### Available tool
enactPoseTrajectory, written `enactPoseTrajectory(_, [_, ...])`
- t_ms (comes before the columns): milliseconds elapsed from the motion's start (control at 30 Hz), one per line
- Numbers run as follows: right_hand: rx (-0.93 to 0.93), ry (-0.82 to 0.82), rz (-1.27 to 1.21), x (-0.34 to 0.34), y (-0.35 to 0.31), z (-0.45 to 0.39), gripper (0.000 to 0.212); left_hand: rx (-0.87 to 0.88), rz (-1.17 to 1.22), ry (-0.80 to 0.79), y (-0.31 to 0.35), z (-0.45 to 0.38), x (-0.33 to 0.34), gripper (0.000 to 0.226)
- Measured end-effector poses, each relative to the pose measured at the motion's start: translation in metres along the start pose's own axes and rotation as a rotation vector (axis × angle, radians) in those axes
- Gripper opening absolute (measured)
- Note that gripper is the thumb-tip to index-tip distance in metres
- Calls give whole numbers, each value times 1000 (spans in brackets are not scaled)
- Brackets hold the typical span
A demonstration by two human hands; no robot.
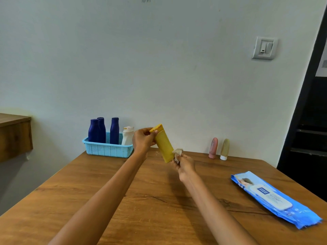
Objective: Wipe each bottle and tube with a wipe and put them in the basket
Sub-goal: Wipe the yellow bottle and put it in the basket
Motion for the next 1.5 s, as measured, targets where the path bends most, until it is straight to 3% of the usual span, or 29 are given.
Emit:
enactPoseTrajectory(167, [196, -76, -155, 1, 11, 4, 11, 71, -127, 47, 5, 5, 2, 39])
enactPoseTrajectory(267, [223, -109, -47, 2, 14, 4, 7, 89, -143, 75, 6, 7, 0, 40])
enactPoseTrajectory(400, [138, -85, 253, -1, 12, 0, 12, 115, -209, 90, 8, 9, -3, 40])
enactPoseTrajectory(567, [-117, -97, 535, -5, -6, 6, 8, 91, -204, 68, 5, 9, -1, 41])
enactPoseTrajectory(700, [-112, -262, -33, 7, -15, 8, 11, 44, -221, 30, 3, 8, 0, 40])
enactPoseTrajectory(800, [-133, -285, -132, 8, -20, 8, 11, 7, -203, -26, 1, 8, 7, 39])
enactPoseTrajectory(933, [-279, -140, 326, 4, -24, 8, 8, -18, -154, -116, 2, 11, 19, 33])
enactPoseTrajectory(1067, [-613, 82, 694, 0, -43, 15, 11, -61, -78, -197, 1, 14, 24, 27])
enactPoseTrajectory(1133, [-743, 79, 755, 2, -48, 21, 20, -83, -57, -232, 1, 14, 27, 26])
enactPoseTrajectory(1267, [-913, -89, 1000, 20, -43, 35, 39, -77, -16, -204, 0, 13, 26, 24])
enactPoseTrajectory(1367, [-992, -143, 1181, 29, -36, 40, 33, -100, 50, -157, -3, 9, 16, 22])
enactPoseTrajectory(1500, [-906, -62, 1207, 23, -31, 34, 17, -121, 80, -112, -4, 2, 6, 22])
Point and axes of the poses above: each hand's wrist, its own z-axis away from the middle knuckle, its own x-axis out of the palm, y = z × x, the point moved 5 cm from there along -z, towards the middle knuckle, and after that the axes turned 13 degrees about -y, right-handed, at the moved point
